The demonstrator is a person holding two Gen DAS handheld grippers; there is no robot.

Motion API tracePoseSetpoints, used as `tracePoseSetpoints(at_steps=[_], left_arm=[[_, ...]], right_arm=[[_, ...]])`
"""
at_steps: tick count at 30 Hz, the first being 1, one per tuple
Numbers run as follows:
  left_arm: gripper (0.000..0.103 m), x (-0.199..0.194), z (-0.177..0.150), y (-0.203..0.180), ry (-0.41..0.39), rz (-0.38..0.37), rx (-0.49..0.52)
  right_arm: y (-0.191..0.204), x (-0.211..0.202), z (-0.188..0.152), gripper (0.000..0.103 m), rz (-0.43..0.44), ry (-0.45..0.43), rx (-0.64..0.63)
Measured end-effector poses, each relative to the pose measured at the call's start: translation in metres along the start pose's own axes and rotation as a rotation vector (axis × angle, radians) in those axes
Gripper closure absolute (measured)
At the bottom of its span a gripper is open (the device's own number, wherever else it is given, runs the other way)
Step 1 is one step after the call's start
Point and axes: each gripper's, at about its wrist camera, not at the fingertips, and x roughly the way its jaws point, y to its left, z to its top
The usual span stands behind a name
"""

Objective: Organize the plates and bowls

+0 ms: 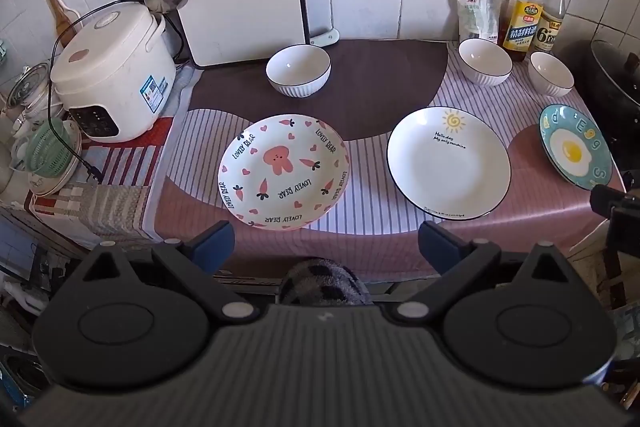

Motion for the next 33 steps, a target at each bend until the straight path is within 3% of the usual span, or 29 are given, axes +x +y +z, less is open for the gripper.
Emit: tracePoseSetpoints(at_steps=[33], left_arm=[[0.003, 0.004, -0.011, 0.001, -0.003, -0.010, -0.005]], right_arm=[[0.000, 0.002, -0.006, 0.000, -0.002, 0.001, -0.005]])
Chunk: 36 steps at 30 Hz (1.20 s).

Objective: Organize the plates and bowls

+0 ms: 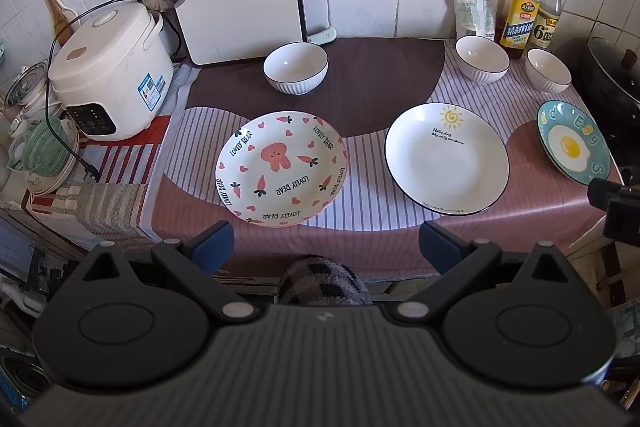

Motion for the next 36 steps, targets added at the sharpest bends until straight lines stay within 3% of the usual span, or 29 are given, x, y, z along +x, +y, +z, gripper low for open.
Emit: tracePoseSetpoints(at_steps=[25, 36], left_arm=[[0.003, -0.0029, -0.0010, -0.0038, -0.005, -0.022, 0.030], [0.003, -0.0004, 0.0045, -0.0051, -0.003, -0.104, 0.060]], right_arm=[[-0.0033, 0.0045, -0.0031, 0.000, -0.019, 0.004, 0.001], [-0.0063, 0.0007, -0.0055, 0.000, -0.023, -0.022, 0.004]])
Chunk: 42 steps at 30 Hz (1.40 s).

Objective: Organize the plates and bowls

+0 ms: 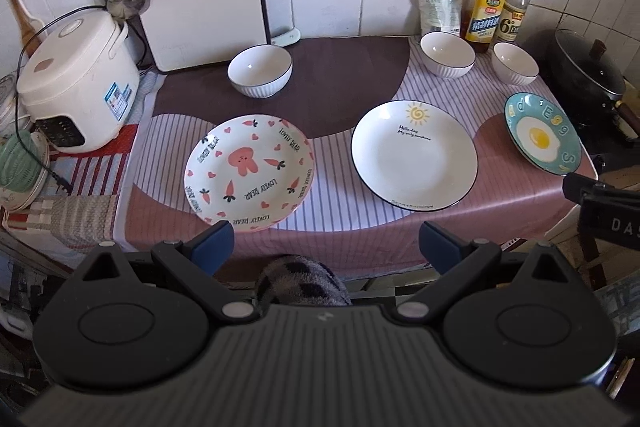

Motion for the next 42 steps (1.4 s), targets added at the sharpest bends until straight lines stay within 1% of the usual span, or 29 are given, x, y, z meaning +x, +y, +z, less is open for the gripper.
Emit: tracePoseSetpoints(at_steps=[4, 7, 9, 11, 12, 13, 14, 15, 17, 18, 19, 20, 21, 22, 23, 24, 26, 28, 30, 31, 32, 33, 34, 35, 36, 39, 42], left_arm=[[0.003, 0.009, 0.013, 0.002, -0.024, -0.094, 0.043], [0.003, 0.017, 0.023, 0.004, -0.068, -0.095, 0.051], [0.003, 0.028, 0.028, 0.005, -0.094, -0.105, 0.054], [0.003, 0.047, 0.033, 0.004, -0.122, -0.125, 0.062], [0.003, 0.057, 0.035, 0.003, -0.128, -0.135, 0.070], [0.003, 0.071, 0.037, 0.001, -0.122, -0.149, 0.078], [0.004, 0.088, 0.039, -0.002, -0.097, -0.153, 0.086], [0.006, 0.102, 0.040, -0.005, -0.080, -0.150, 0.090], [0.011, 0.135, 0.041, -0.012, -0.057, -0.132, 0.102], [0.011, 0.151, 0.040, -0.015, -0.047, -0.131, 0.107], [0.013, 0.167, 0.038, -0.019, -0.039, -0.143, 0.114], [0.020, 0.180, 0.037, -0.022, -0.033, -0.151, 0.122], [0.023, 0.194, 0.035, -0.025, -0.016, -0.154, 0.132], [0.029, 0.208, 0.034, -0.028, 0.006, -0.148, 0.144], [0.031, 0.219, 0.034, -0.030, 0.024, -0.145, 0.148], [0.032, 0.228, 0.033, -0.031, 0.040, -0.148, 0.147], [0.033, 0.245, 0.033, -0.031, 0.055, -0.166, 0.130], [0.033, 0.261, 0.034, -0.029, 0.076, -0.159, 0.110], [0.040, 0.271, 0.035, -0.029, 0.093, -0.162, 0.106], [0.044, 0.276, 0.035, -0.027, 0.097, -0.173, 0.106], [0.052, 0.279, 0.035, -0.026, 0.103, -0.180, 0.103], [0.059, 0.283, 0.035, -0.024, 0.111, -0.180, 0.088], [0.070, 0.286, 0.035, -0.022, 0.125, -0.192, 0.069], [0.078, 0.287, 0.036, -0.020, 0.131, -0.222, 0.050], [0.080, 0.289, 0.036, -0.019, 0.136, -0.244, 0.042], [0.080, 0.290, 0.036, -0.020, 0.131, -0.242, 0.044], [0.078, 0.294, 0.035, -0.017, 0.127, -0.264, 0.008]], right_arm=[[-0.005, 0.002, -0.008, 0.000, 0.003, -0.064, 0.016], [-0.012, 0.014, -0.014, 0.000, 0.029, -0.129, 0.012], [-0.019, 0.025, -0.014, 0.000, 0.070, -0.180, 0.048], [-0.028, 0.042, -0.014, 0.000, 0.133, -0.210, 0.092], [-0.031, 0.052, -0.015, 0.002, 0.166, -0.212, 0.103], [-0.031, 0.064, -0.016, 0.003, 0.185, -0.199, 0.110], [-0.029, 0.077, -0.016, 0.005, 0.204, -0.186, 0.098], [-0.025, 0.090, -0.019, 0.010, 0.225, -0.186, 0.074], [-0.020, 0.114, -0.026, 0.014, 0.265, -0.189, 0.043], [-0.019, 0.128, -0.031, 0.017, 0.290, -0.190, 0.043], [-0.019, 0.142, -0.036, 0.017, 0.320, -0.185, 0.055], [-0.019, 0.156, -0.040, 0.019, 0.342, -0.174, 0.076], [-0.020, 0.171, -0.043, 0.022, 0.359, -0.154, 0.110], [-0.022, 0.187, -0.048, 0.024, 0.379, -0.134, 0.151], [-0.023, 0.198, -0.052, 0.031, 0.394, -0.117, 0.190], [-0.025, 0.208, -0.055, 0.035, 0.407, -0.105, 0.220], [-0.024, 0.225, -0.059, 0.037, 0.420, -0.097, 0.259], [-0.023, 0.237, -0.063, 0.041, 0.428, -0.086, 0.285], [-0.024, 0.250, -0.066, 0.056, 0.431, -0.057, 0.323], [-0.023, 0.253, -0.067, 0.061, 0.436, -0.051, 0.334], [-0.023, 0.254, -0.068, 0.072, 0.444, -0.049, 0.341], [-0.022, 0.255, -0.069, 0.076, 0.438, -0.047, 0.344], [-0.021, 0.256, -0.070, 0.079, 0.438, -0.039, 0.345], [-0.023, 0.259, -0.071, 0.082, 0.440, -0.030, 0.346], [-0.024, 0.260, -0.071, 0.082, 0.447, -0.033, 0.347], [-0.029, 0.264, -0.072, 0.083, 0.474, -0.027, 0.372], [-0.030, 0.271, -0.071, 0.085, 0.484, -0.023, 0.398]])
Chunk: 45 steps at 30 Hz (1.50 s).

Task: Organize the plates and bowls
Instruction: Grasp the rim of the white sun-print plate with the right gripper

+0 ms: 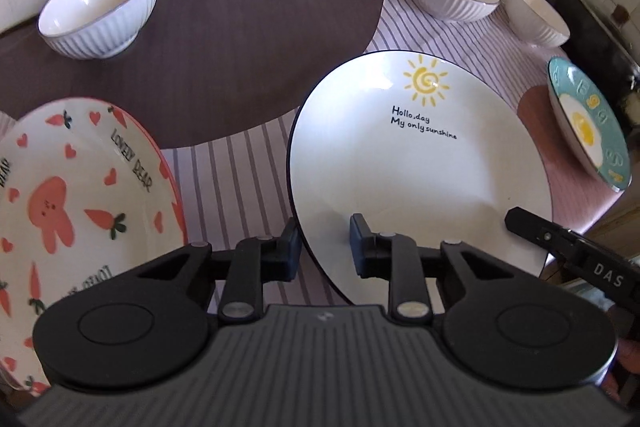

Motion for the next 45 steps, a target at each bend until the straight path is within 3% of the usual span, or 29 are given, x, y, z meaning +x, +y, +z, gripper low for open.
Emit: tracePoseSetpoints(at_steps=[9, 12, 21, 32, 38, 45], left_arm=[[0.078, -0.006, 0.005, -0.007, -0.001, 0.015, 0.000], [0.078, -0.014, 0.010, -0.006, -0.040, 0.010, 0.003], [0.078, -0.033, 0.058, 0.016, -0.107, 0.009, -0.055], [0.078, 0.004, 0.104, 0.060, -0.096, 0.036, -0.098], [0.078, 0.025, 0.107, 0.060, -0.069, 0.061, -0.064], [0.078, 0.041, 0.106, 0.066, -0.024, 0.057, -0.105]], right_arm=[[0.007, 0.002, 0.008, 0.084, -0.040, -0.025, -0.015], [0.010, 0.000, 0.017, 0.084, -0.028, -0.031, -0.040], [0.043, 0.010, 0.064, 0.084, 0.022, -0.093, -0.125], [0.068, 0.078, 0.101, 0.084, 0.054, -0.080, -0.193], [0.062, 0.098, 0.100, 0.084, 0.034, -0.046, -0.165], [0.055, 0.112, 0.092, 0.084, 0.002, -0.010, -0.189]])
